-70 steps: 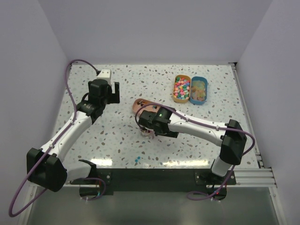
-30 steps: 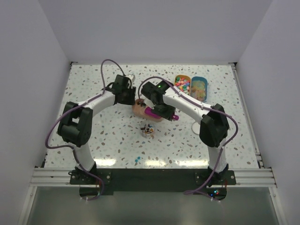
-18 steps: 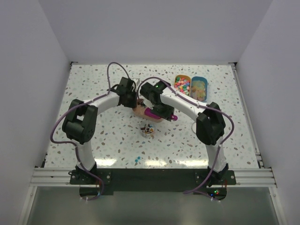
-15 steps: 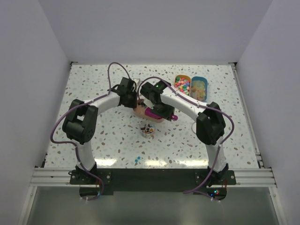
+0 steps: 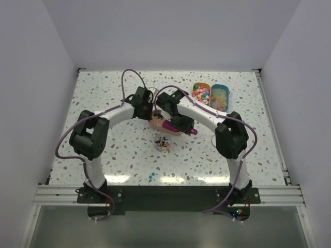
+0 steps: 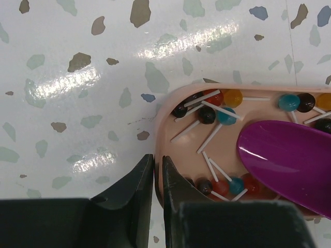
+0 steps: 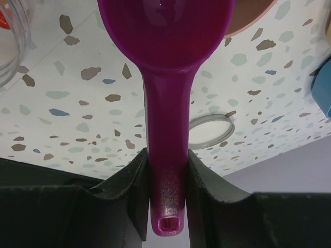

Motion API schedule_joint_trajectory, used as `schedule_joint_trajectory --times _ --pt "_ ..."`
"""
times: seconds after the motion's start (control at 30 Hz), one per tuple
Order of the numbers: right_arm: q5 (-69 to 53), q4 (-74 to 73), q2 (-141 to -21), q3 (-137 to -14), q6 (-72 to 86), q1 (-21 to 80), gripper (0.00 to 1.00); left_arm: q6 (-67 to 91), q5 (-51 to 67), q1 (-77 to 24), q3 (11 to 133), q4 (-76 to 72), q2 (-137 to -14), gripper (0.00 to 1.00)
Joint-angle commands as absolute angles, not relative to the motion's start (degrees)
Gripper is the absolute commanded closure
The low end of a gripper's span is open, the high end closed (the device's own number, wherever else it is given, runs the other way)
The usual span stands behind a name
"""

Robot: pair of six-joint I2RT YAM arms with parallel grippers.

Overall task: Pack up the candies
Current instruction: Scoop the fake candies from the storage box.

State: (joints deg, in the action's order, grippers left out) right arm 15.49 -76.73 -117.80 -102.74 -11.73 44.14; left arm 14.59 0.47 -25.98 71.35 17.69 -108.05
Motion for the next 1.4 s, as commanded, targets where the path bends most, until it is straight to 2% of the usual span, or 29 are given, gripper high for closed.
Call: schedule_joint_trajectory --times 0.0,0.3,0.53,0.77,0.87,1.2,1.37 --pt "16.0 -86.7 -116.8 -102.2 -9.8 43.7 1.00 16.2 -1.7 -26.6 70.8 15.9 -104.7 0.83" --pt "15.6 -88.2 -121.8 -105.6 -8.2 43.2 1.00 16.5 -1.2 -28.3 69.8 14.6 -103.3 0.85" --pt "13.7 -89.3 -128.6 -114.3 -6.8 43.0 1.00 17.2 -1.1 -29.3 69.3 14.1 -104.0 0.87" --pt "13.9 -87.2 -128.4 -116.7 -9.9 43.2 1.00 17.9 -0.3 -29.4 69.3 13.8 -105.3 0.87" --pt "15.8 -85.3 -126.3 -115.1 -12.6 43.8 1.00 18.1 -0.3 -29.4 69.3 13.7 -105.6 0.87" --pt "14.2 -73.5 -117.2 -98.5 -23.1 43.9 1.00 18.9 -0.3 -29.3 69.2 13.3 -106.0 0.87" --pt "11.8 -73.3 -120.0 -102.3 -22.3 43.9 1.00 19.5 2.4 -29.3 69.0 12.7 -106.3 0.87"
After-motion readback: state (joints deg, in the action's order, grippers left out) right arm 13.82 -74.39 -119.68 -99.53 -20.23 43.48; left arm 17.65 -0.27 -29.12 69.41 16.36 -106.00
